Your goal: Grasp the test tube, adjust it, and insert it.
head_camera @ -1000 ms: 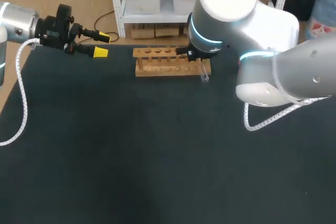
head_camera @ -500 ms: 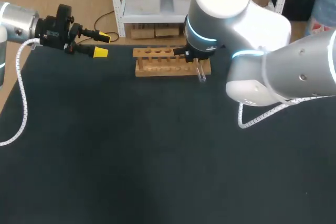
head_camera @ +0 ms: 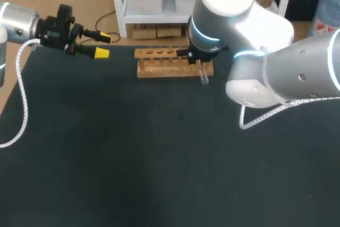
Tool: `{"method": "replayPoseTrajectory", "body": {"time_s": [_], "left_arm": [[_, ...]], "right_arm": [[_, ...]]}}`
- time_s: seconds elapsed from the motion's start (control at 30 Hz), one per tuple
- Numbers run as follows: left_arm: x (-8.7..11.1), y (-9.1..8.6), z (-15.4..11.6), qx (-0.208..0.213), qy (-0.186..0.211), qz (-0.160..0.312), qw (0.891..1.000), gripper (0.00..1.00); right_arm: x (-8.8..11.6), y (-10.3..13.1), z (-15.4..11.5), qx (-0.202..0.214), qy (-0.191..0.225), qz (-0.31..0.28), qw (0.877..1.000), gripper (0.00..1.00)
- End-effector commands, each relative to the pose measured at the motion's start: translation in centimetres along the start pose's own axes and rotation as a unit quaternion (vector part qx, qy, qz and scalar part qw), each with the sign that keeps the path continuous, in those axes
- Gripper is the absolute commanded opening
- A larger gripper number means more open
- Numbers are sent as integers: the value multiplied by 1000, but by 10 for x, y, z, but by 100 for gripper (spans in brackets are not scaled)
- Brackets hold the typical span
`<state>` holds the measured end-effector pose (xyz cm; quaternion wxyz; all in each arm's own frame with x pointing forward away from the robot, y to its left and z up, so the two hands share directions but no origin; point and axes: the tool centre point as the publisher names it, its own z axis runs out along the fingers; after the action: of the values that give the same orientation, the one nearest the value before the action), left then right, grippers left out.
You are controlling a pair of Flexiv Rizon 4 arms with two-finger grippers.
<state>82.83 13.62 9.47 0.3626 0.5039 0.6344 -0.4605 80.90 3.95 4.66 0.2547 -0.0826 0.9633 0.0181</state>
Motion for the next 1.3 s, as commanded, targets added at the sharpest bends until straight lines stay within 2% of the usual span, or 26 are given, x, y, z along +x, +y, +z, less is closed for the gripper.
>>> {"method": "replayPoseTrajectory", "body": {"time_s": [0.03,1.03,1.3], "left_arm": [[1,0,0,0,0,1,1000,100],[1,0,0,0,0,1,1000,100],[1,0,0,0,0,1,1000,100]], "right_arm": [[-1,0,3,-2,2,-1,1000,0],[11,3,18,-32,33,-6,999,0],[12,-2,9,-25,28,0,999,0]]}}
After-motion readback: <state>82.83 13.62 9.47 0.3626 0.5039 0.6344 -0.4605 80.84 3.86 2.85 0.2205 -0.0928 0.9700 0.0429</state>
